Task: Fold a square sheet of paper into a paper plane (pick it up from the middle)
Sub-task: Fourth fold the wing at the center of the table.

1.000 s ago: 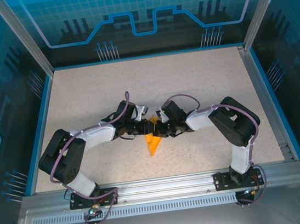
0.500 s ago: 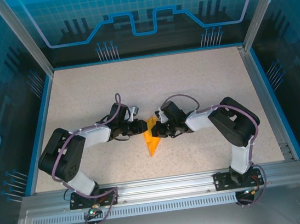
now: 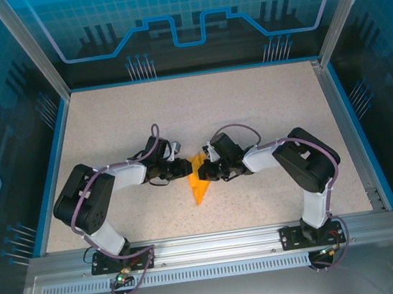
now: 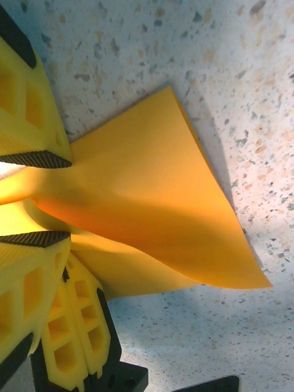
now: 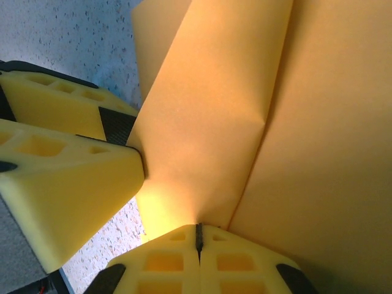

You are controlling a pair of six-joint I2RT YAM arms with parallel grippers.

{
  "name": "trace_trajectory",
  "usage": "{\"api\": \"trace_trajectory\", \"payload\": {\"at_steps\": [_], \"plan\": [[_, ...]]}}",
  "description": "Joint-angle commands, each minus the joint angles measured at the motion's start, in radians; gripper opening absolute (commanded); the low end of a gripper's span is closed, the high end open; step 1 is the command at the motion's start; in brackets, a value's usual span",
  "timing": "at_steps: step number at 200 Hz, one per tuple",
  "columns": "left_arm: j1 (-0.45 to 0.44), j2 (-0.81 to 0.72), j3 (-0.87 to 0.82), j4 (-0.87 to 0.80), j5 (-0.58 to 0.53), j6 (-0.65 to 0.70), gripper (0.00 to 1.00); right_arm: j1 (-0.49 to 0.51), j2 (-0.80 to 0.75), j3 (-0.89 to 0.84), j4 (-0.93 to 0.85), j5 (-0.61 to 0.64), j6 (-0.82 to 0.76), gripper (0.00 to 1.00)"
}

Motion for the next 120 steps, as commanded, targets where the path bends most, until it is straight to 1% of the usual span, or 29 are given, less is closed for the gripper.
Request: {"api": "trace_trajectory", "payload": {"at_steps": [1,22,46,66,110,120], "plan": [[-0.003,0.024,0.016,0.011,0.051,0.005,0.31,0.025,0.040,-0.033,-0.062,0.025,-0.019,0.05],[-0.003,0.024,0.018,0.008,0.065,0.017,0.26,0.026,0.041,-0.031,-0.063,0.024,-0.019,0.05],[-0.003,0.012,0.019,-0.002,0.070,0.023,0.26,0.027,0.039,-0.036,-0.065,0.025,-0.020,0.05],[-0.002,-0.012,0.024,-0.033,0.057,0.042,0.33,0.026,0.034,-0.040,-0.066,0.031,-0.020,0.05],[-0.003,-0.054,0.035,-0.062,0.054,0.062,0.34,0.026,0.028,-0.052,-0.063,0.032,-0.020,0.05],[-0.004,-0.056,0.034,-0.054,0.060,0.064,0.36,0.026,0.028,-0.055,-0.062,0.033,-0.019,0.05]]}}
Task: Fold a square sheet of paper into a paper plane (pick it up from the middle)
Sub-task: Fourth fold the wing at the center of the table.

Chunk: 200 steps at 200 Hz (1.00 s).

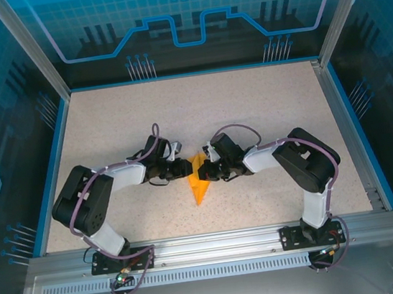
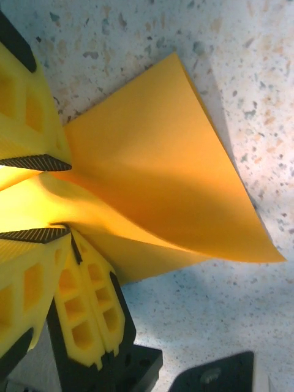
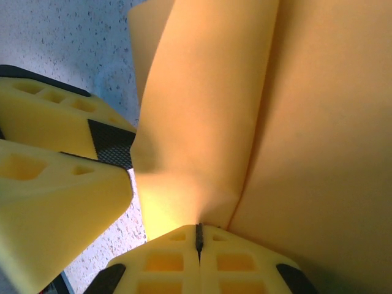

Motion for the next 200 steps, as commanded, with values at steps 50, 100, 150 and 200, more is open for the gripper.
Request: {"api": "trace_trajectory", "payload": {"at_steps": [50,100,150,200], "plan": [[-0.004,0.008,0.044,-0.040,0.031,0.038,0.38,0.026,0.024,-0.036,-0.093,0.030,-0.024,0.05],[-0.004,0.064,0.049,-0.045,0.044,0.040,0.32,0.026,0.022,-0.034,-0.095,0.032,-0.023,0.05],[-0.003,0.060,0.056,-0.062,0.030,0.055,0.24,0.023,0.019,-0.030,-0.108,0.033,-0.027,0.05],[-0.001,0.043,0.052,-0.069,0.040,0.056,0.09,0.024,0.020,-0.026,-0.107,0.031,-0.027,0.05]]}}
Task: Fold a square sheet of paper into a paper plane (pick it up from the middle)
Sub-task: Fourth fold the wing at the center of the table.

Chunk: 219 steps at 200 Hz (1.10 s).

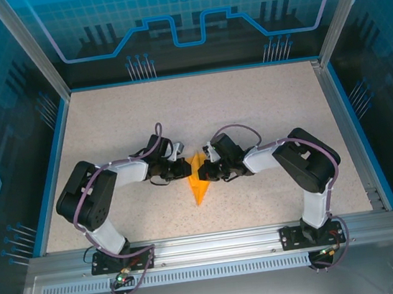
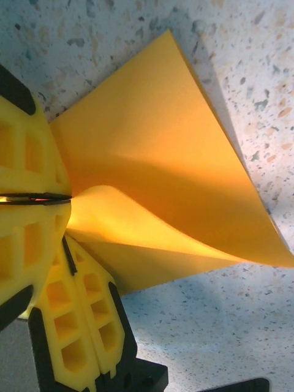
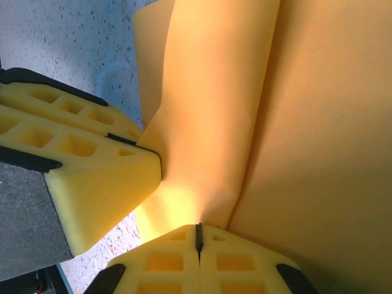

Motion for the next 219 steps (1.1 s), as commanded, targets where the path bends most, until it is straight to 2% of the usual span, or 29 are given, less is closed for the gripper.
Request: {"api": "trace_trajectory", "payload": {"at_steps": [1,83,176,219], "plan": [[-0.002,-0.012,0.019,-0.040,0.019,0.025,0.09,0.023,0.022,-0.021,-0.115,0.031,-0.019,0.05],[0.000,-0.039,-0.008,-0.051,-0.027,0.042,0.00,0.028,-0.039,-0.019,-0.145,0.036,-0.042,0.11],[0.001,-0.028,-0.018,-0.052,-0.043,0.055,0.00,0.029,-0.038,-0.031,-0.115,0.033,-0.038,0.17],[-0.001,-0.005,-0.018,-0.017,-0.007,0.045,0.00,0.028,-0.068,-0.010,-0.122,0.035,-0.042,0.21]]}}
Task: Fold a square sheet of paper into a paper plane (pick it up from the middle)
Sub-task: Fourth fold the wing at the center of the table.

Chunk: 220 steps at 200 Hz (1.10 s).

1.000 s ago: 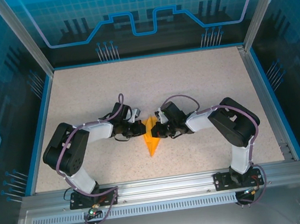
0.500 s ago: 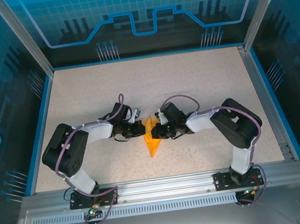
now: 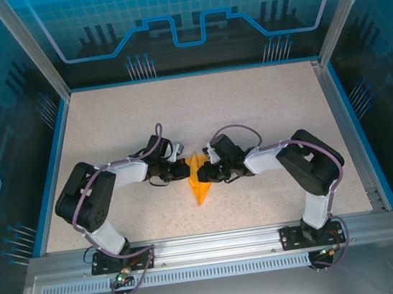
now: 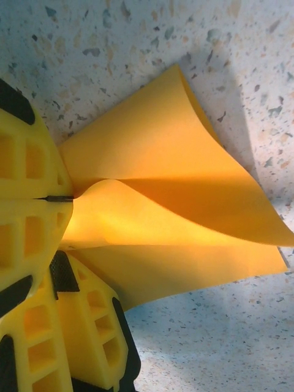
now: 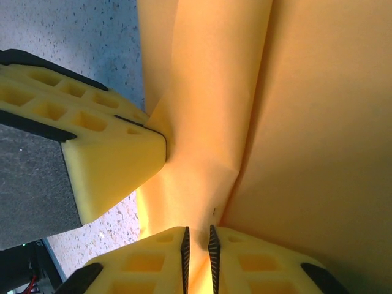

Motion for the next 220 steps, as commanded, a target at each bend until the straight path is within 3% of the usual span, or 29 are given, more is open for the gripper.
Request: {"api": "trace_trajectory", "payload": {"at_steps": [1,88,220], "plan": [[0.000,0.007,-0.015,0.013,0.008,0.020,0.00,0.013,-0.031,-0.009,-0.067,0.020,-0.016,0.21],[0.000,0.008,-0.008,0.049,0.065,0.000,0.01,0.051,-0.117,-0.047,-0.098,0.040,-0.007,0.21],[0.000,-0.059,-0.035,0.011,0.038,0.012,0.01,0.087,-0.005,-0.066,-0.040,0.045,0.010,0.20]]}}
